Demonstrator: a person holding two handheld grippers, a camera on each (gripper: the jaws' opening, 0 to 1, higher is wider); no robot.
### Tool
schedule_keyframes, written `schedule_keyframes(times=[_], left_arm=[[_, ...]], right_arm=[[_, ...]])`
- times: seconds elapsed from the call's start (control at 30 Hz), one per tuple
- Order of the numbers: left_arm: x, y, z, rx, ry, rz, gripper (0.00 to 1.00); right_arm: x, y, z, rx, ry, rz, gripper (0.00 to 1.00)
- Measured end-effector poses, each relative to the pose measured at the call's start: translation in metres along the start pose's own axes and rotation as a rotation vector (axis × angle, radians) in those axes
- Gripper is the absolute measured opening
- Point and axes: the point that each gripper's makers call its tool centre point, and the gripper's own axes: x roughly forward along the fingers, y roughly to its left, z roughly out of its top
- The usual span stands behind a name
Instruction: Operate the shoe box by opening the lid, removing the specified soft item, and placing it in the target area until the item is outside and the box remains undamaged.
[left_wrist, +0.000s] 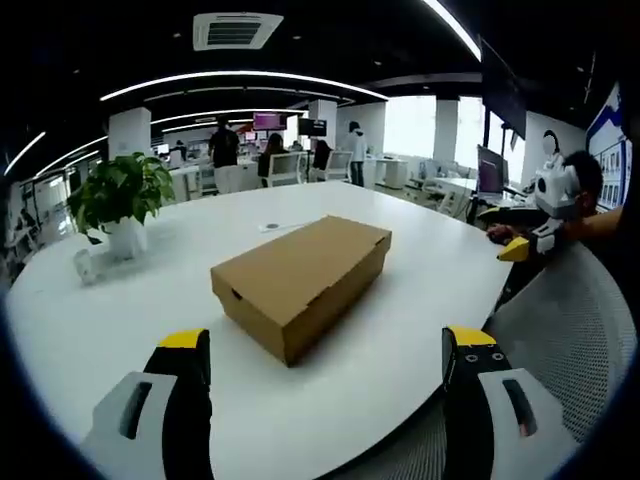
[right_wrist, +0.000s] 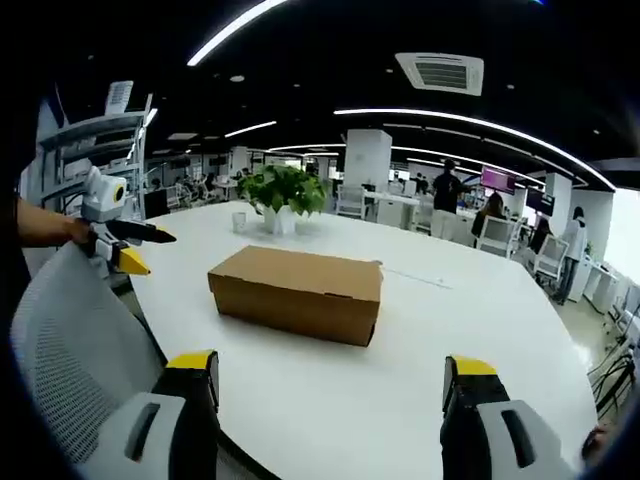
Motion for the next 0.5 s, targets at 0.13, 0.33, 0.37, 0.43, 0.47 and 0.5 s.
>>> schedule_keyframes(times=[0.13,0.33,0.37,0.43,0.47,0.5], left_arm=[[-0.0002,0.0005,0.0012,-0.001,-0.005,0.003,1.00],[0.0010,-0.0009,0.0009,-0.003,-0.001,-0.004,1.00],[0.0012,-0.0014,0.0008,-0.001,0.000,-0.006,1.00],[0.0012,-0.0019,0.0003,0.003,0.004,-0.007,1.00],[0.0010,-0.0020,0.0002,0.005,0.004,-0.006,1.00],[0.0010,-0.0019,0.0003,0.005,0.004,-0.006,1.00]], right_arm=[[0.0008,0.0023,-0.0013,-0.009,0.012,0.009,0.93],[0.0008,0.0012,-0.0022,-0.008,0.017,0.011,0.93],[0.0009,0.0011,-0.0022,-0.009,0.016,0.012,0.93],[0.0009,0.0011,-0.0024,-0.010,0.017,0.013,0.93],[0.0008,0.0009,-0.0025,-0.010,0.018,0.012,0.93],[0.0008,0.0009,-0.0026,-0.008,0.018,0.013,0.93]])
